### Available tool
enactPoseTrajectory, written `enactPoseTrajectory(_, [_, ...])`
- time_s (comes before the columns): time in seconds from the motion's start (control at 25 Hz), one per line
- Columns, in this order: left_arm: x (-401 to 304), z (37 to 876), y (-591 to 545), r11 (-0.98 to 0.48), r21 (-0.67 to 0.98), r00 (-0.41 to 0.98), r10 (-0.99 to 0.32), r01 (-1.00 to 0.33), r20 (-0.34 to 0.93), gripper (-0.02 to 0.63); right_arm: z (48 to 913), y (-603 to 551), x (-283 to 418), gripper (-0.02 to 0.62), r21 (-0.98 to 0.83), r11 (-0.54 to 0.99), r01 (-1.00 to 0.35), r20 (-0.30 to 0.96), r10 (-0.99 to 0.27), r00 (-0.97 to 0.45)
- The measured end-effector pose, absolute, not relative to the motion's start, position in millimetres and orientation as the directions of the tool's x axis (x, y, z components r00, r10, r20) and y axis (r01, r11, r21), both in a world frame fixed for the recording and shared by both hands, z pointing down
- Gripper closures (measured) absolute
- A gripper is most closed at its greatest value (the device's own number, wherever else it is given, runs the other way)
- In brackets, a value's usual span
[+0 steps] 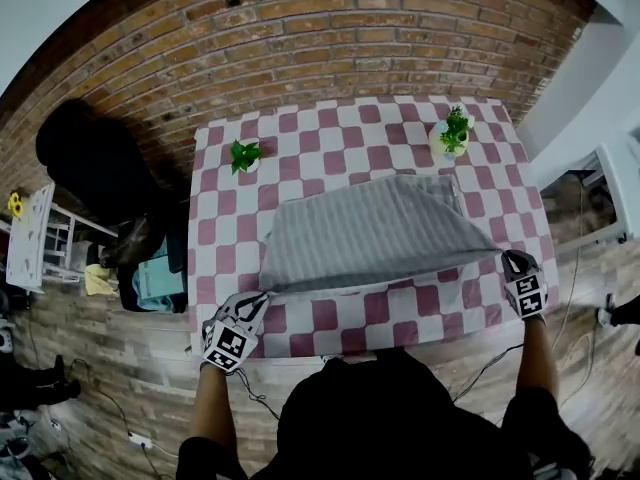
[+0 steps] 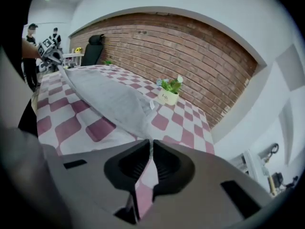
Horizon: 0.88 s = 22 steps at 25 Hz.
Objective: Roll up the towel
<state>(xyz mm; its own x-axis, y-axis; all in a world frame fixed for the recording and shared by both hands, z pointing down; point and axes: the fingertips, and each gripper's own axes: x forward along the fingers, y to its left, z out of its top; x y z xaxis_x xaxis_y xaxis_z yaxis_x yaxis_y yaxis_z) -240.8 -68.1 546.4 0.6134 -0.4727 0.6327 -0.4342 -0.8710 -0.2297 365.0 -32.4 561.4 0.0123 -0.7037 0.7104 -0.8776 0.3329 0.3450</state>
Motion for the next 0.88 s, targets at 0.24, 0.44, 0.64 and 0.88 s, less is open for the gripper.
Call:
enactPoseTrajectory(0.24, [-237, 580, -12, -0.922, -0.219, 0.628, -0.379, -0.319, 0.68, 0.591, 585, 21, 367, 0.571, 0.322, 0.2, -0.925, 0.746, -0.655, 0.118])
enactPoseTrajectory(0.44, [-234, 594, 24, -0.949, -0.187, 0.664, -0.312, -0.254, 0.68, 0.591, 588, 69, 374, 0.57, 0.35, 0.053, -0.935, 0.746, -0.62, 0.244])
enactPoseTrajectory(0.64, [-218, 611, 53, -0.968, -0.155, 0.671, -0.249, -0.198, 0.698, 0.588, 600, 91, 392, 0.569, 0.375, -0.03, -0.927, 0.753, -0.574, 0.323])
enactPoseTrajectory(0.88, [-222, 604, 42, -0.918, -0.049, 0.669, -0.322, -0.393, 0.669, 0.3, 606, 85, 391, 0.509, 0.306, -0.012, -0.952, 0.746, -0.618, 0.247])
